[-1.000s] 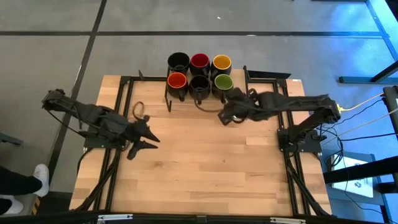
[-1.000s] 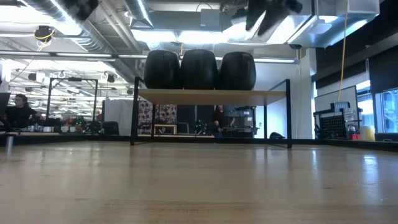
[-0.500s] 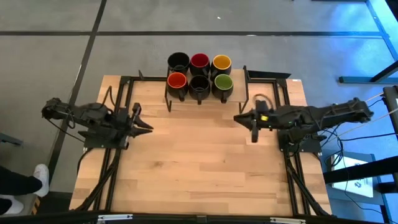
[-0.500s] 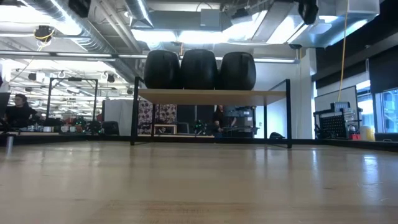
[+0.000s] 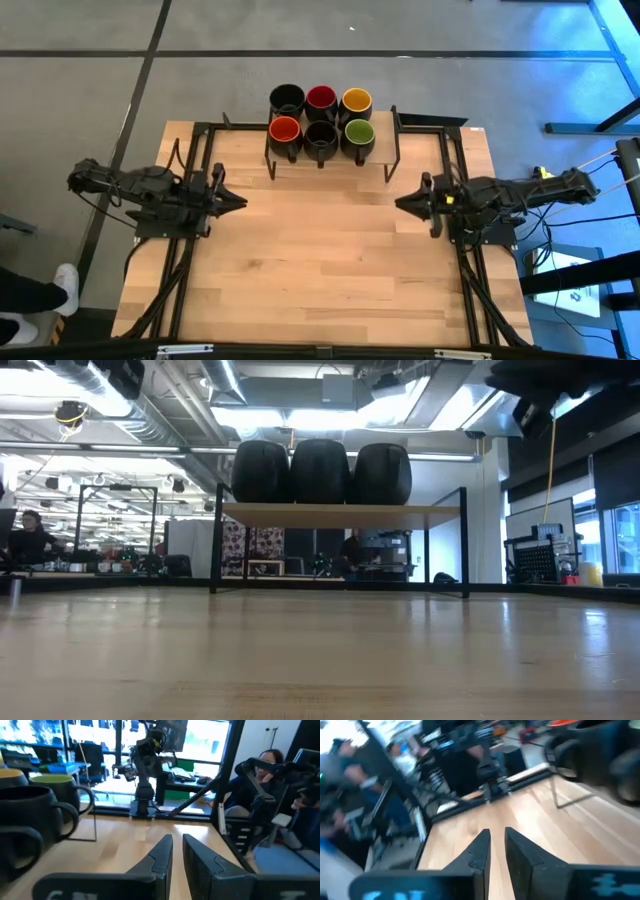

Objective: Place coffee mugs
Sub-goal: Return to Home Position

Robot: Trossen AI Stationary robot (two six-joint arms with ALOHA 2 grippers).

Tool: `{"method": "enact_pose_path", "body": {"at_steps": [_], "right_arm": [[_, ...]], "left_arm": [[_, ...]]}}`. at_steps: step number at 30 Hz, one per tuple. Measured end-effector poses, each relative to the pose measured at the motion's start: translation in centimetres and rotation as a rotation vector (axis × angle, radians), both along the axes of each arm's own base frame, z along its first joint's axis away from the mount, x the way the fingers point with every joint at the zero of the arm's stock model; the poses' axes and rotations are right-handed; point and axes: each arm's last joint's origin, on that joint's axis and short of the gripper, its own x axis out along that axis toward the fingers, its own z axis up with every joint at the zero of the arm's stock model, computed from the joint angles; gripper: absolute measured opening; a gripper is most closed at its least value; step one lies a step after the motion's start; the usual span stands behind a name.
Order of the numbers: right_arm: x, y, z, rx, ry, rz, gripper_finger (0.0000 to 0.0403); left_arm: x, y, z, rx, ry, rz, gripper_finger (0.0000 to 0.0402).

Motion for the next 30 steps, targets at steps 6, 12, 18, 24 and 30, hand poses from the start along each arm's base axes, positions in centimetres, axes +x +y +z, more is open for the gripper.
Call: {"method": "enact_pose_path", "body": {"at_steps": [6, 12, 18, 24, 30], "right_arm": [[-1.5, -0.1, -2.1, -0.183, -0.069, 0.091, 0.0045], [-3.2, -0.4, -4.6, -0.273, -0.126, 0.088, 0.0044], [-4.4, -0.7, -6.0, -0.307, -0.208, 0.088, 0.0044], [-4.2, -0.6, -7.2, -0.308, -0.199, 0.089, 0.0044], [-3.9, -0.6, -8.5, -0.31, -0.175, 0.093, 0.0044]], "left_arm": [[0.6, -0.1, -2.1, 0.031, -0.035, 0.007, 0.0037], [0.7, -0.1, -4.9, 0.02, -0.052, 0.029, 0.0037], [0.0, 0.1, -6.5, 0.009, -0.094, 0.041, 0.0037], [-0.4, 0.2, -8.3, -0.011, -0.122, 0.042, 0.0037], [-0.6, 0.2, -10.7, -0.024, -0.115, 0.032, 0.0037]]}}
